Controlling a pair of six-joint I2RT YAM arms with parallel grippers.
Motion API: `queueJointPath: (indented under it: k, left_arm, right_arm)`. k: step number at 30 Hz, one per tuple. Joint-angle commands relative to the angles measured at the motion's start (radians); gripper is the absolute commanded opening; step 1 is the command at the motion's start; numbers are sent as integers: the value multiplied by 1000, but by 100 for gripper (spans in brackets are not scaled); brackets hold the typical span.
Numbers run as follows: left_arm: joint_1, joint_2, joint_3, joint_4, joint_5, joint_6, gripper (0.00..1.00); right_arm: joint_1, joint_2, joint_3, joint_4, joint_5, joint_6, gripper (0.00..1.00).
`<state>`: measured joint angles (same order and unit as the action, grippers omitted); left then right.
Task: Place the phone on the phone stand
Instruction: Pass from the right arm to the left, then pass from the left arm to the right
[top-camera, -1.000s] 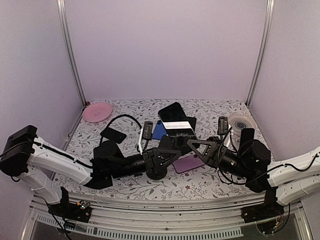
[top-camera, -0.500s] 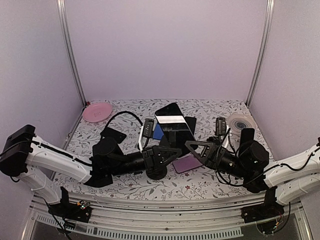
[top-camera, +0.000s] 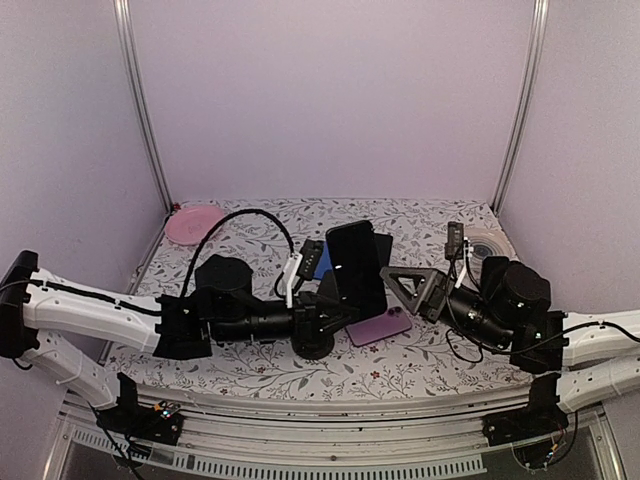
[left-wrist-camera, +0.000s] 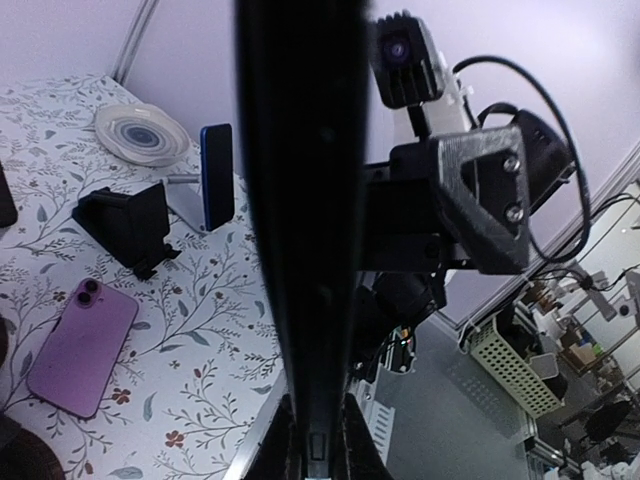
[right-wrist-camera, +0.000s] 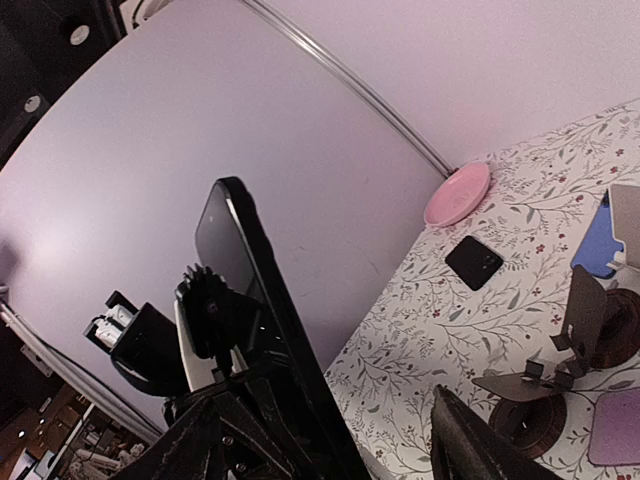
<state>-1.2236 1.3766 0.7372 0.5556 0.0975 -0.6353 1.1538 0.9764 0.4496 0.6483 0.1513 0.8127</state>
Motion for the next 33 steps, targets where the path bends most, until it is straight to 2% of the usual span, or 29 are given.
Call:
queueJointPath:
  k: [1, 8, 13, 33]
  left_arm:
    - [9, -8, 88, -255, -47, 111, 0]
    - [9, 42, 170, -411, -71, 141, 0]
    - [9, 85, 217, -463, -61, 149, 0]
    - [-18, 195, 333, -579, -69, 186, 0]
  right_arm:
    - [5, -4, 135, -400, 138, -75, 76]
    - [6, 54, 253, -584, 177, -135, 93]
    - [15, 104, 311, -653, 187, -156, 95]
    - [18, 185, 370, -684, 183, -138, 95]
